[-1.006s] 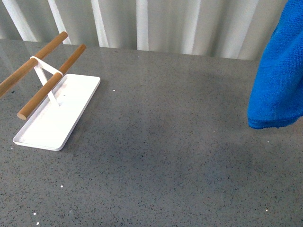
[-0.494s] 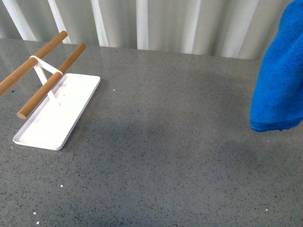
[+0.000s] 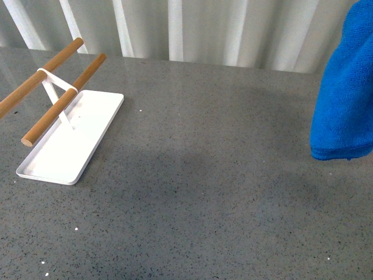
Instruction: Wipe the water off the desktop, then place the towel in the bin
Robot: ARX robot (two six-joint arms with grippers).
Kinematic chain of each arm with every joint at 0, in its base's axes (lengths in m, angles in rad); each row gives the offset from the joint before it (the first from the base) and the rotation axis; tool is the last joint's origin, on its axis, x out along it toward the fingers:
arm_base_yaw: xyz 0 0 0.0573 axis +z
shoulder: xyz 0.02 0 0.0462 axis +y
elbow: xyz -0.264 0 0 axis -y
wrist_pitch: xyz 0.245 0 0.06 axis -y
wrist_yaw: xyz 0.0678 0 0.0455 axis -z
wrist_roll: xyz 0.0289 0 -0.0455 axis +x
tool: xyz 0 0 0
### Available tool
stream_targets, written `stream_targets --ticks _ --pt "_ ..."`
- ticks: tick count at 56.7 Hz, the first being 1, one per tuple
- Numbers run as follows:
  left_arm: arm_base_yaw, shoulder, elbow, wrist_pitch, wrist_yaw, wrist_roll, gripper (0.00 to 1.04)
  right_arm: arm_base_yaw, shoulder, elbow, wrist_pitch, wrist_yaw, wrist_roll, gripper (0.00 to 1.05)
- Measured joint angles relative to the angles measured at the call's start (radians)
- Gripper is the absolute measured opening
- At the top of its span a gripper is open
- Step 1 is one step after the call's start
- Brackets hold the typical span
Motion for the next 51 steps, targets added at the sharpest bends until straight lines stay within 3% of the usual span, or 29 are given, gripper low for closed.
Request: stream_targets --ticks 33,51 --pt "-0.012 -0.365 -0.001 -0.325 -0.003 0.0 0.04 0.068 0.006 0.014 -0.036 0.075 0.001 0.03" --pt "-0.012 -0.472 -0.001 -0.43 -0.003 0.0 0.04 0.074 0.006 0.014 -0.041 0.085 -0.002 0.03"
